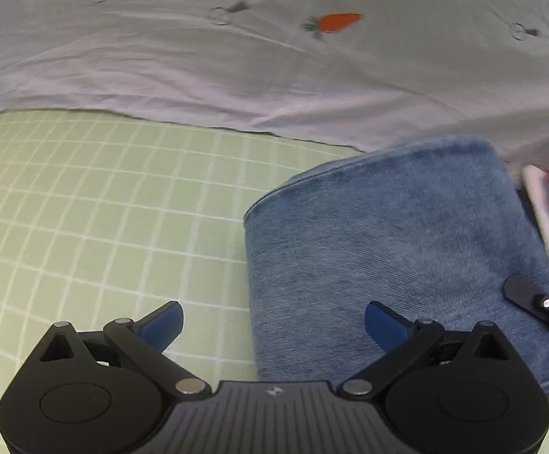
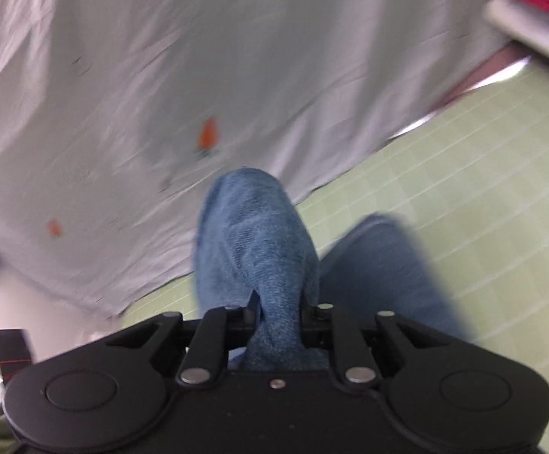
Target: Fold clothes
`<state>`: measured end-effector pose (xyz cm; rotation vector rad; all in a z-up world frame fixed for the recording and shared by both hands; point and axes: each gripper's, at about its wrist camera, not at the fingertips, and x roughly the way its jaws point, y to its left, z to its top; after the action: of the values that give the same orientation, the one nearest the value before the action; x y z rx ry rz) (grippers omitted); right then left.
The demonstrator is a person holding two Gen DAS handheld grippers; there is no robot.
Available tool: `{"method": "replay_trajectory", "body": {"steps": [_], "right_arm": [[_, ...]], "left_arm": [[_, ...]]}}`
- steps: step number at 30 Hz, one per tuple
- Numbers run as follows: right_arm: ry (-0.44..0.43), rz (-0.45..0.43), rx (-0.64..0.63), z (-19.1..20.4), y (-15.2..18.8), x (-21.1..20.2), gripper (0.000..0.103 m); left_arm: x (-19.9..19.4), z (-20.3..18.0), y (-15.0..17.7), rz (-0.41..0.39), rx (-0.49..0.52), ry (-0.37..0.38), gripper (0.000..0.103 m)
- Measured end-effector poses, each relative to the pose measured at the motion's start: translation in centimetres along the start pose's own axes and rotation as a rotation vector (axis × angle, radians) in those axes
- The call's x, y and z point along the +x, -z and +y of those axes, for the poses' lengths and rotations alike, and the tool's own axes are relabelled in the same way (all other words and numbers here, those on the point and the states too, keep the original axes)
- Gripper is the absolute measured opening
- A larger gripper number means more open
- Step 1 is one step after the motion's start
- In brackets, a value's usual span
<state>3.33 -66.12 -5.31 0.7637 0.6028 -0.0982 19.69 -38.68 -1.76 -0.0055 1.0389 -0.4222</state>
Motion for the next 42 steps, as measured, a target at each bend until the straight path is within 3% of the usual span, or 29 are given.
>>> {"method": "replay_trajectory", "body": {"steps": [2, 4, 8, 17, 25, 35, 36, 37, 38, 39, 40, 42], "right_arm": [[0.108, 0.034, 0.014, -2.7, 0.4, 0.6, 0.020], [0.224, 0.101, 0.008, -5.1, 0.8, 1.6, 0.046], [0.190, 0.101, 0.028, -7.2, 1.3, 1.5, 0.070], [0.106, 0.185, 0.028, -8.8, 1.2, 5.4, 0.086], [0.036, 0.203, -0.051, -8.8, 0.5, 6.5, 0.086], [0.067, 0.207, -0.162, -7.0, 1.4, 7.2, 0.090], [0.072, 0.204, -0.171, -6.8, 1.5, 7.3, 0.088], [0.077, 0.203, -0.173, -6.6, 1.6, 7.2, 0.079], [0.082, 0.201, -0.174, -6.4, 1.8, 7.2, 0.073], [0.087, 0.196, -0.165, -6.3, 1.9, 6.9, 0.063], [0.092, 0.188, -0.165, -6.1, 1.9, 6.5, 0.051], [0.089, 0.170, -0.172, -5.5, 2.1, 5.5, 0.040]], "left_arm": [[1.3, -1.3, 0.7, 0.036, 0.054, 0.007, 0.101], [3.1, -2.3, 1.8, 0.101, 0.097, -0.005, 0.101], [5.0, -3.0, 3.1, 0.162, 0.098, -0.032, 0.102], [6.6, -3.5, 2.6, 0.193, 0.055, -0.017, 0.103], [7.8, -4.3, 2.1, 0.204, 0.024, -0.029, 0.103], [8.8, -3.2, 2.4, 0.207, -0.018, 0.044, 0.103], [8.8, -3.2, 2.5, 0.196, -0.012, 0.051, 0.103], [8.7, -3.1, 2.6, 0.185, -0.009, 0.061, 0.103], [8.5, -3.1, 2.8, 0.173, -0.006, 0.075, 0.097], [8.2, -3.1, 2.8, 0.160, -0.010, 0.110, 0.081], [7.5, -3.1, 2.9, 0.142, -0.019, 0.123, 0.074], [6.4, -3.4, 2.9, 0.124, -0.005, 0.123, 0.050]]}}
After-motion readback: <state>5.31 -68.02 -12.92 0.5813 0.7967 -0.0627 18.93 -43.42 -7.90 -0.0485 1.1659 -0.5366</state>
